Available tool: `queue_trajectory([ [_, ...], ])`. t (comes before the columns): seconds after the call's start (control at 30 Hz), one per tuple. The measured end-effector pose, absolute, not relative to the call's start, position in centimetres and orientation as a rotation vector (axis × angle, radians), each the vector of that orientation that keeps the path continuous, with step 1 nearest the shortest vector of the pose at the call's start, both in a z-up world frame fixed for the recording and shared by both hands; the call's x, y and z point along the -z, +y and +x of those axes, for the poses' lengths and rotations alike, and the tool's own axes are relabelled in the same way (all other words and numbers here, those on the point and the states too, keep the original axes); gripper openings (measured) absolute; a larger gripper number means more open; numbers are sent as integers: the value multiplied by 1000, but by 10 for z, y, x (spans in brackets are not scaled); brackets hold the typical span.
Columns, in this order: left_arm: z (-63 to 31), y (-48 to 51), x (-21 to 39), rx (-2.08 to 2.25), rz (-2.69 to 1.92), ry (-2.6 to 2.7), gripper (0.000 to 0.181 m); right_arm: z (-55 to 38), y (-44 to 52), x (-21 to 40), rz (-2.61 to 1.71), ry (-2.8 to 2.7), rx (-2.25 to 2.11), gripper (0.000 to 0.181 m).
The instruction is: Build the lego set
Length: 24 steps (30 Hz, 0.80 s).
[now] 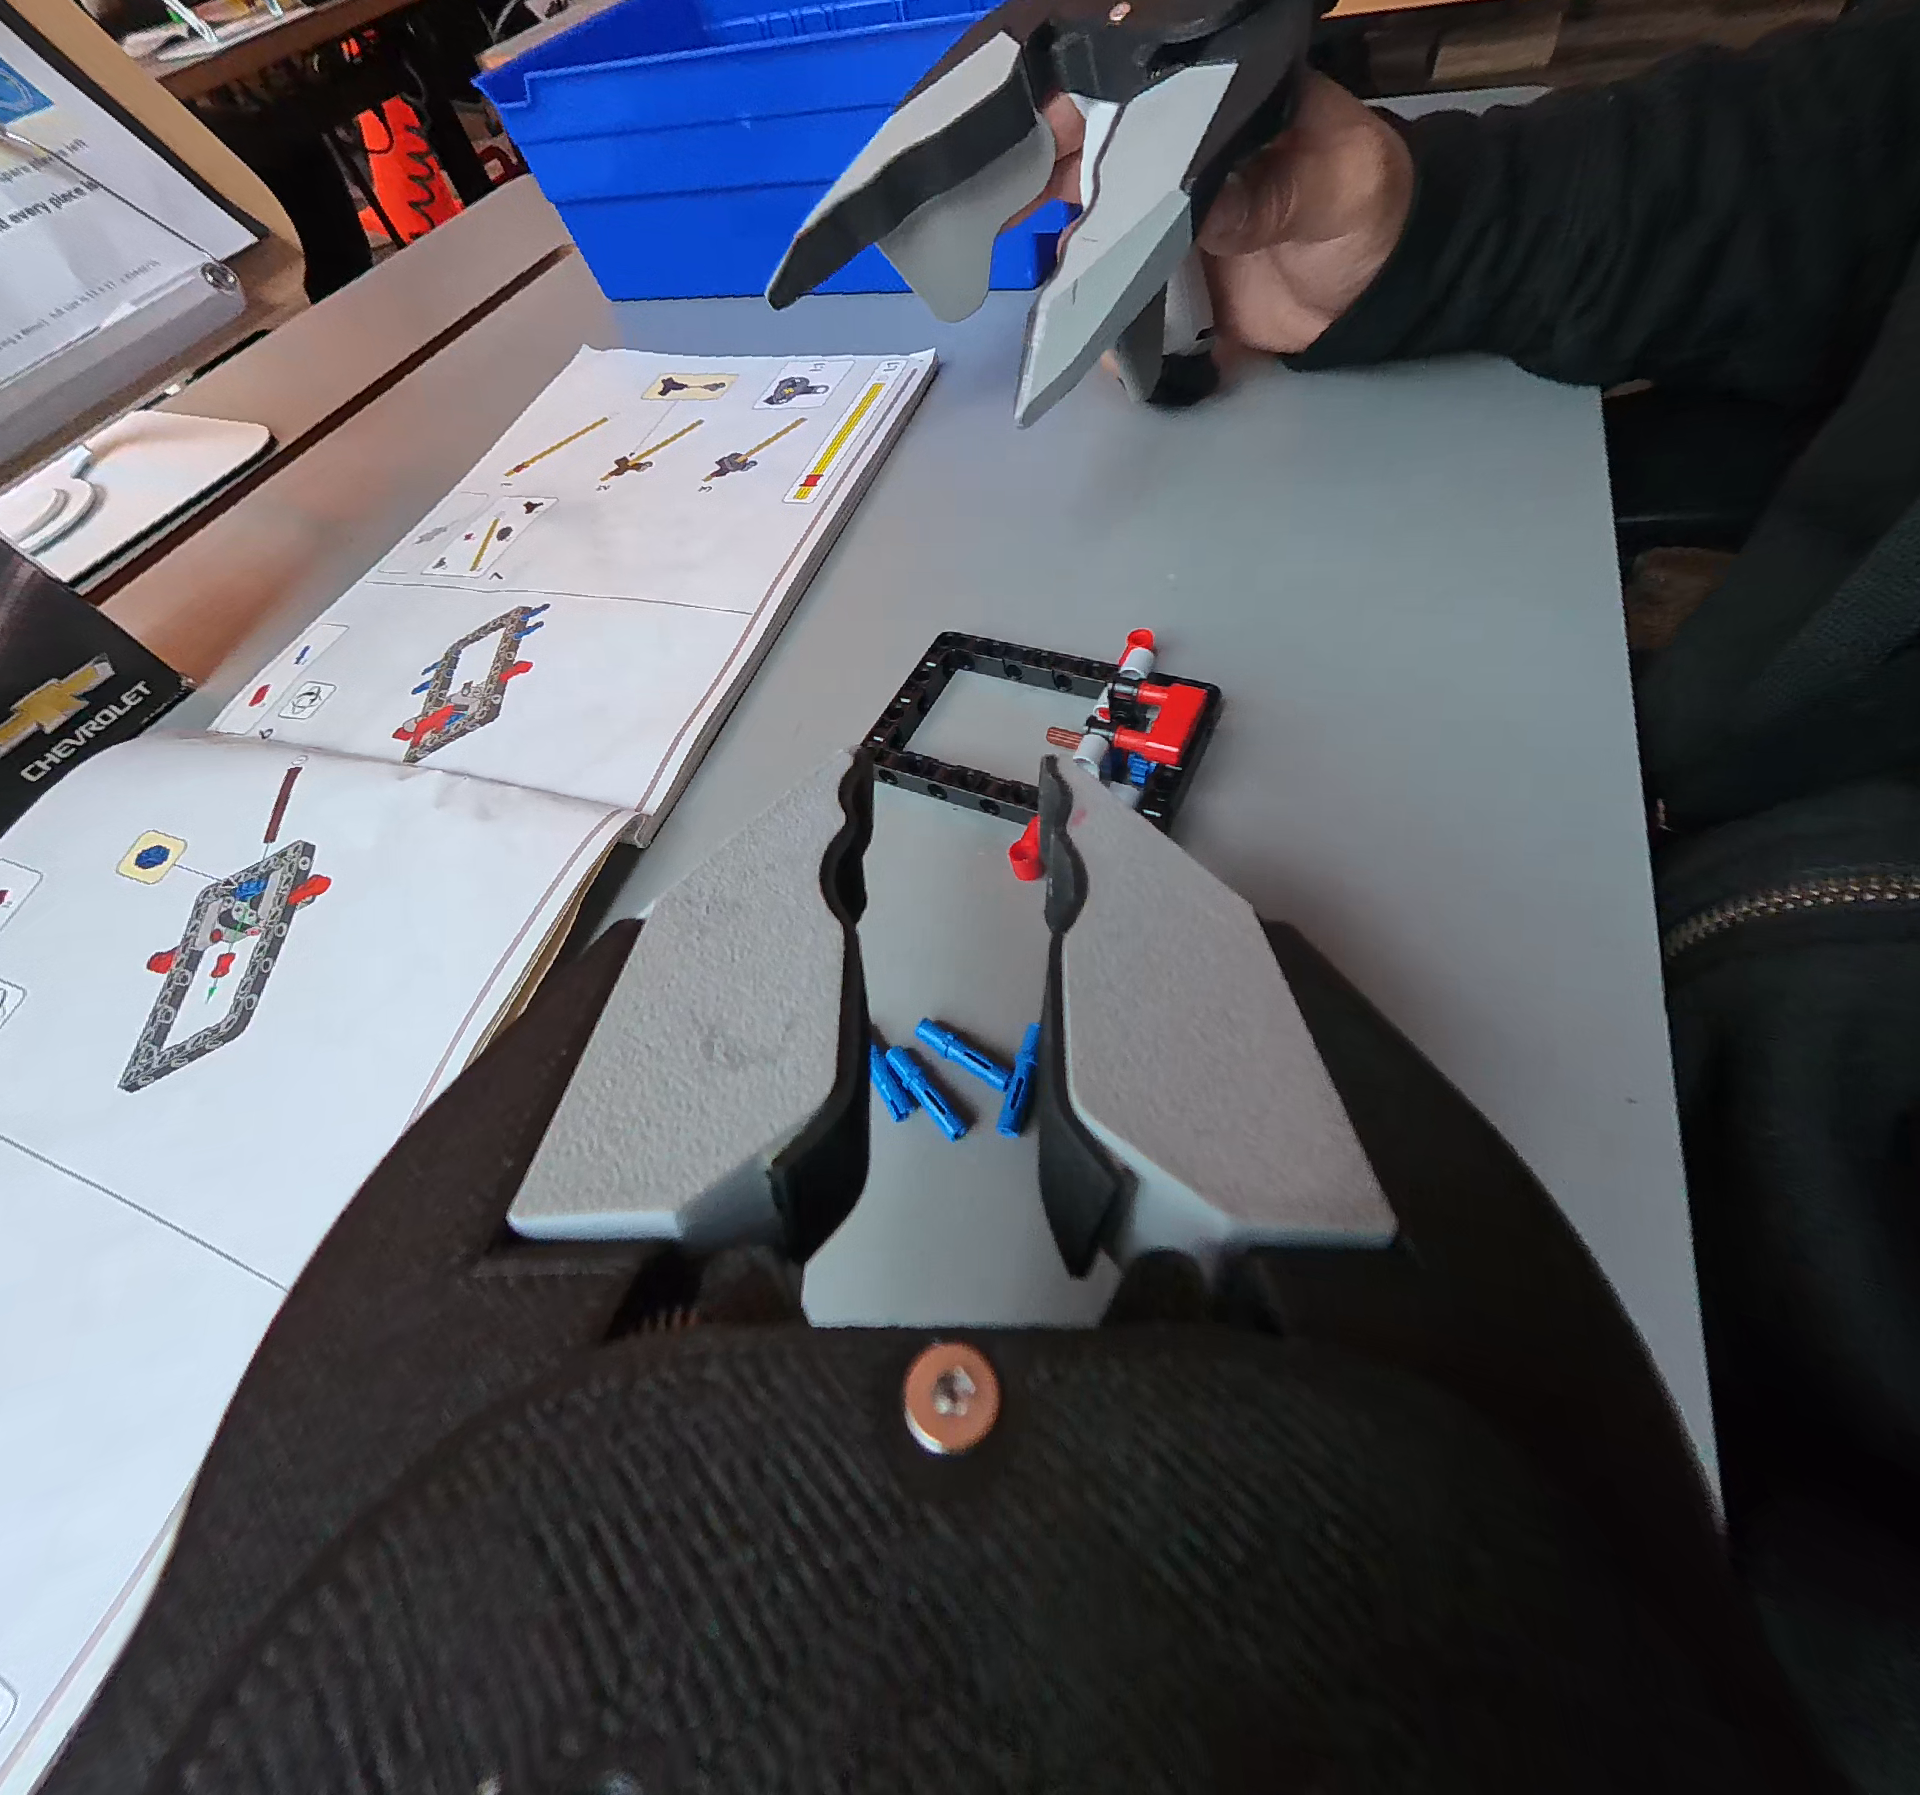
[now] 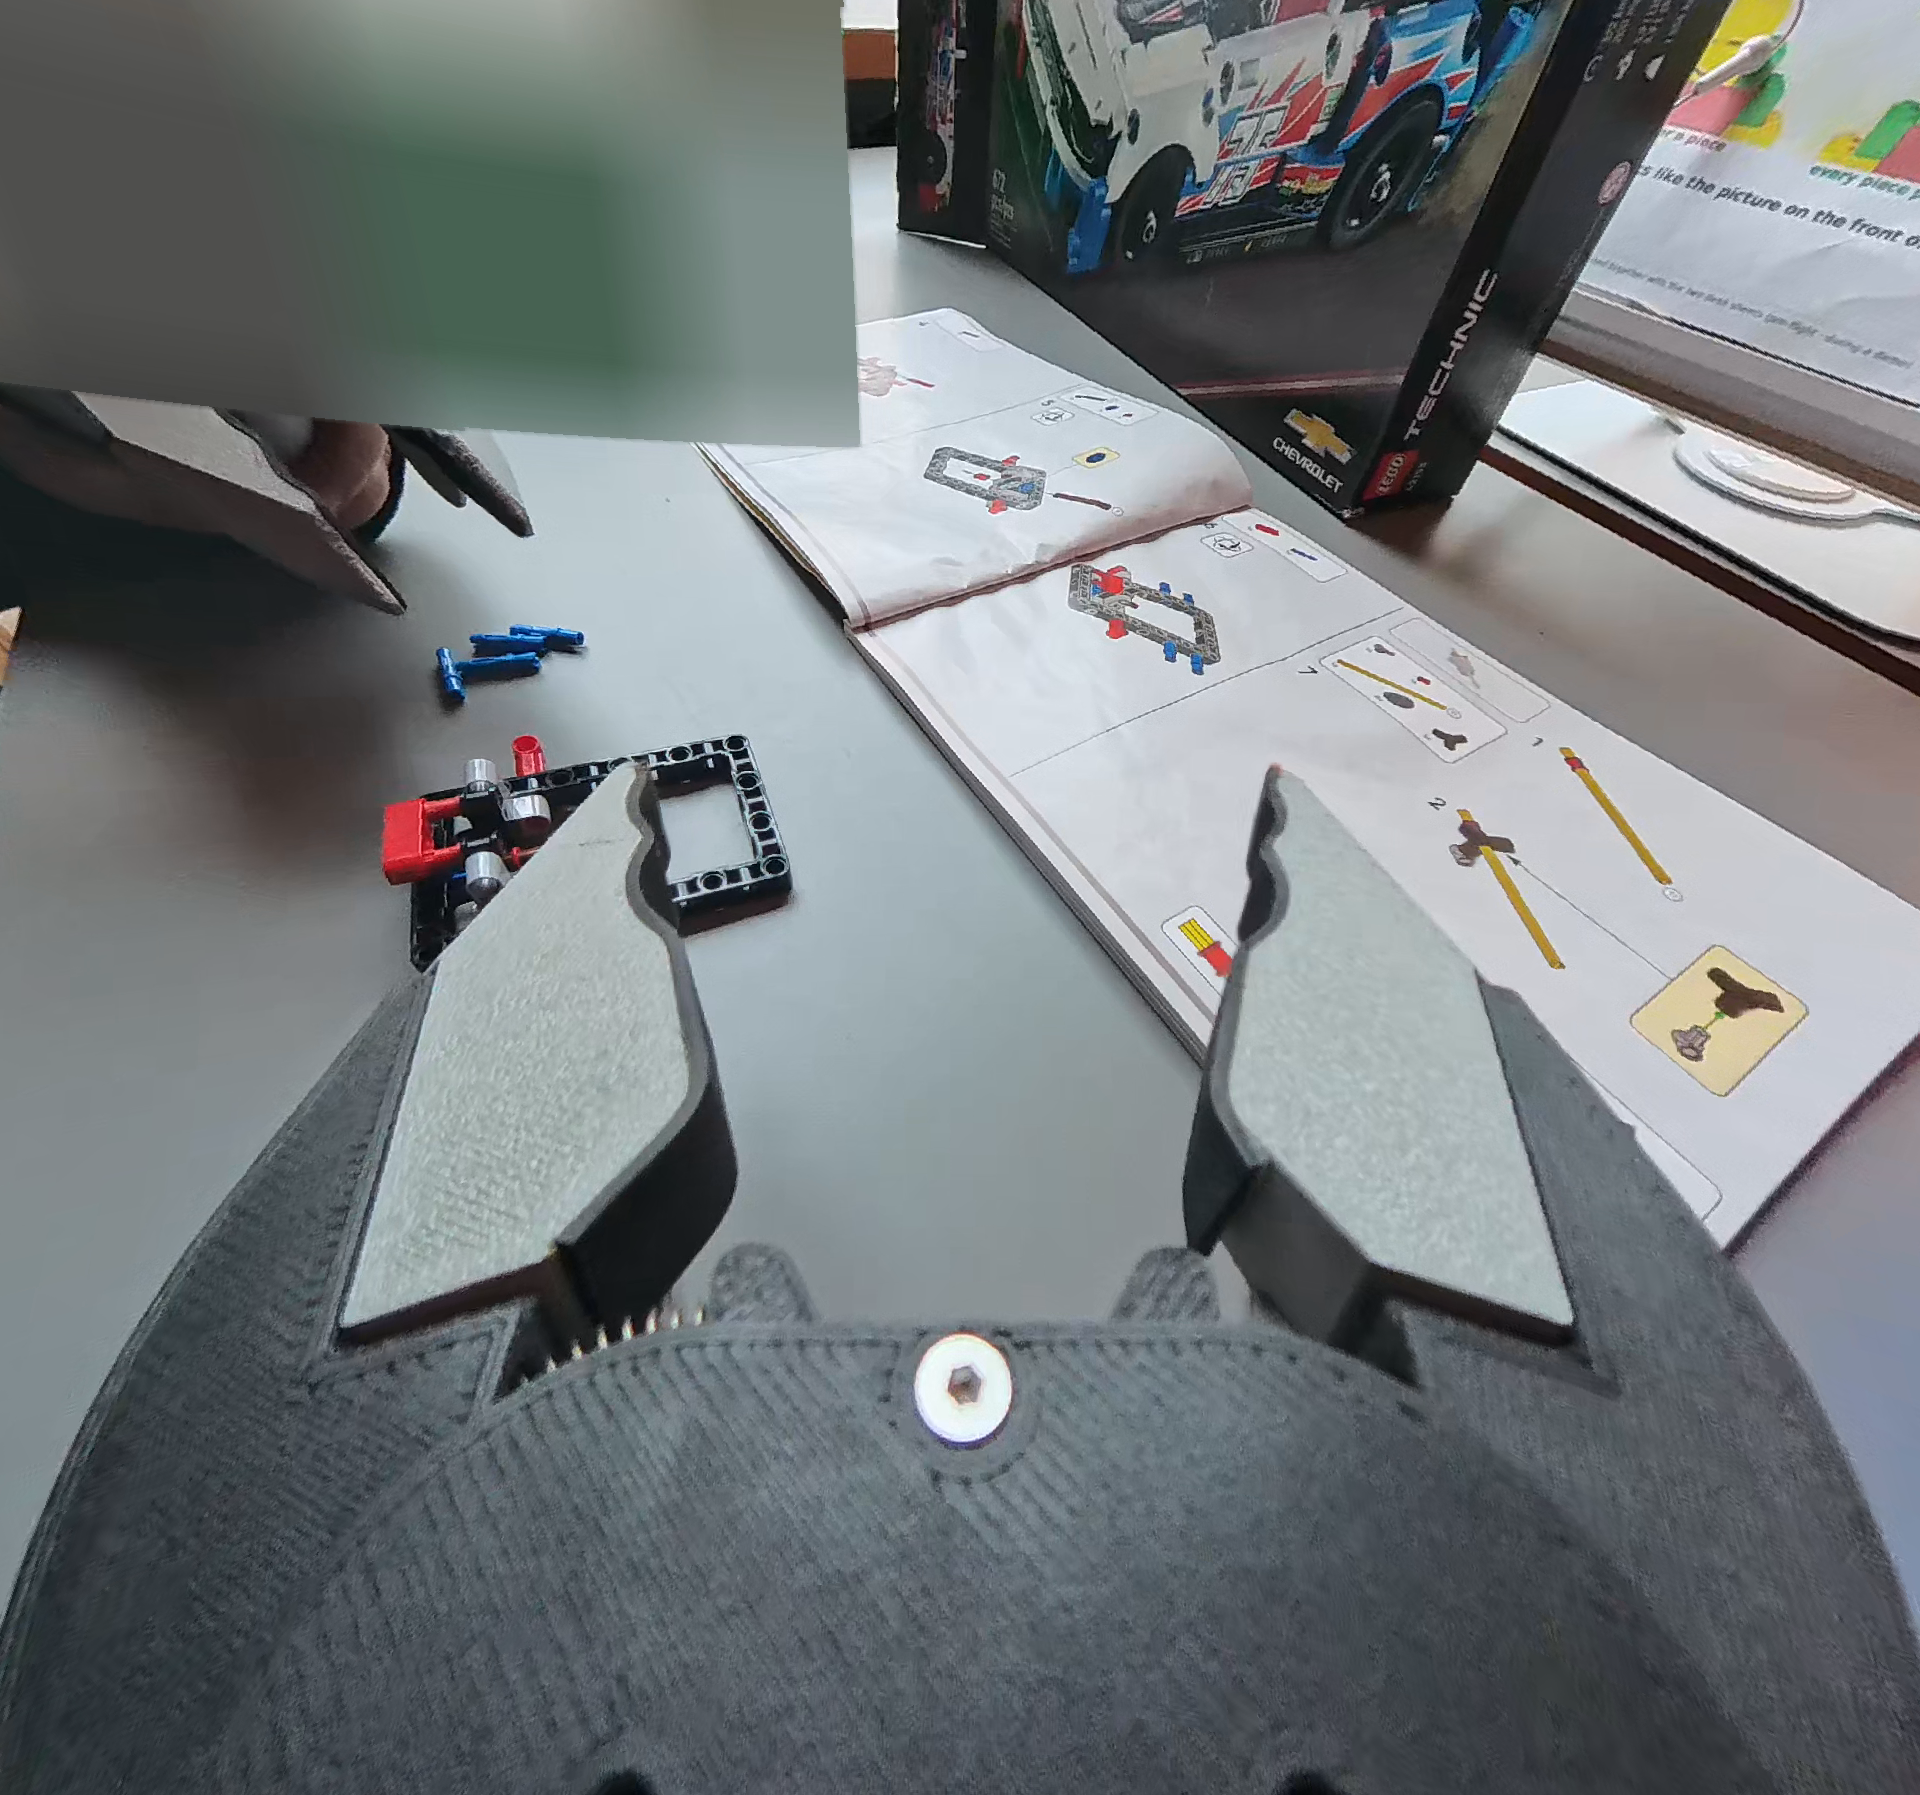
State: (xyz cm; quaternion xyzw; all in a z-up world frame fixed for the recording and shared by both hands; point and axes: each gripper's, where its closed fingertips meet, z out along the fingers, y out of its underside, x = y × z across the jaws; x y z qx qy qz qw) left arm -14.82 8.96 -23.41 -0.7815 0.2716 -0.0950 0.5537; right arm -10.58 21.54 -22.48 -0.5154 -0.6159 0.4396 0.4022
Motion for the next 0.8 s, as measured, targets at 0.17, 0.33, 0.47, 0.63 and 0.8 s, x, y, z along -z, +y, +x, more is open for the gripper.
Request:
queue_trajectory([
  [0.17, -147, 89, 234, 211, -1841, 651, 28, -105, 207, 226, -1264, -1597, -1104, 105],
  [0.33, -145, 88, 238, 220, -1856, 674, 27, -103, 192, 229, -1191, -1687, -1074, 102],
  [0.47, -145, 88, 237, 240, -1858, 667, 26, -103, 187, 232, -1172, -1718, -1069, 100],
  [0.63, -145, 88, 238, 254, -1867, 667, 26, -102, 182, 231, -1148, -1736, -1069, 98],
  [0.8, -144, 88, 239, 272, -1871, 668, 26, -102, 178, 234, -1136, -1761, -1058, 95],
])
